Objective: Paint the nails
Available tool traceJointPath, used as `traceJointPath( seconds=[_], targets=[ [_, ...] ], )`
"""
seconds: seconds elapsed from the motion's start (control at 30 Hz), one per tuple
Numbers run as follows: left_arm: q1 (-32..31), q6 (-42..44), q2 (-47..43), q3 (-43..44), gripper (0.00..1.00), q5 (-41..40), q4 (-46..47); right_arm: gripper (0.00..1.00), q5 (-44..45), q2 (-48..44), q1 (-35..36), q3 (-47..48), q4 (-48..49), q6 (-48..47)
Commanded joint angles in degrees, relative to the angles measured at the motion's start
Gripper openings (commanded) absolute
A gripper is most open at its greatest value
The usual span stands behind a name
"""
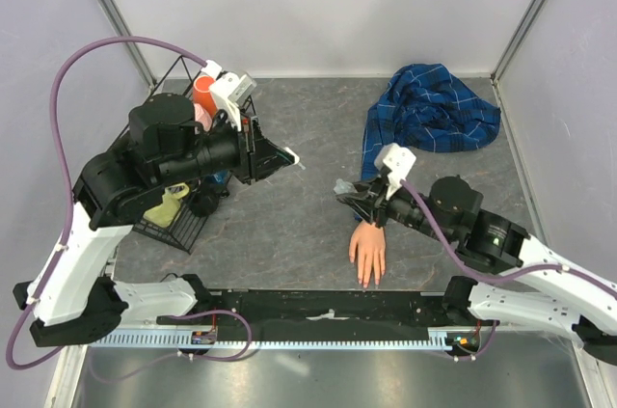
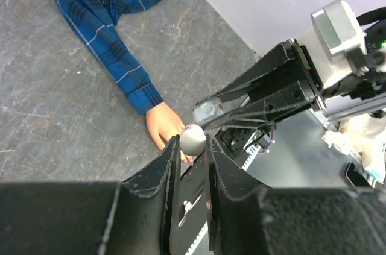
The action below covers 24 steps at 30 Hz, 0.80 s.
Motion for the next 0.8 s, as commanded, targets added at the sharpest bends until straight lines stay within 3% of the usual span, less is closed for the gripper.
traceJointPath(
  seconds=[0.0,0.23,0.47,0.63,0.77],
  targets=[
    [0.3,-1.8,-1.4,-2.1,0.02,2.4,5.1,0.00,5.2,-4.9,0.0,-4.0,5.0,1.5],
    [0.3,-3.9,-3.5,-10.3,0.02,7.8,11.5,0.00,21.6,-15.6,0.0,-8.4,6.2,3.1],
    [0.3,-7.4,-4.3,-27.1,0.02,15.6,22.7,0.00,35.1,-21.7,0.0,-7.3,0.2,5.2],
    [0.3,-11.0,-3.7,-40.7,0.02,20.8,35.3,0.00,38.3,-22.9,0.0,-5.7,-1.8,4.6],
    [0.3,-12.2,-2.1,-46.6,0.02,24.2,41.6,0.00,39.2,-22.2,0.0,-5.1,-1.8,2.9]
  ],
)
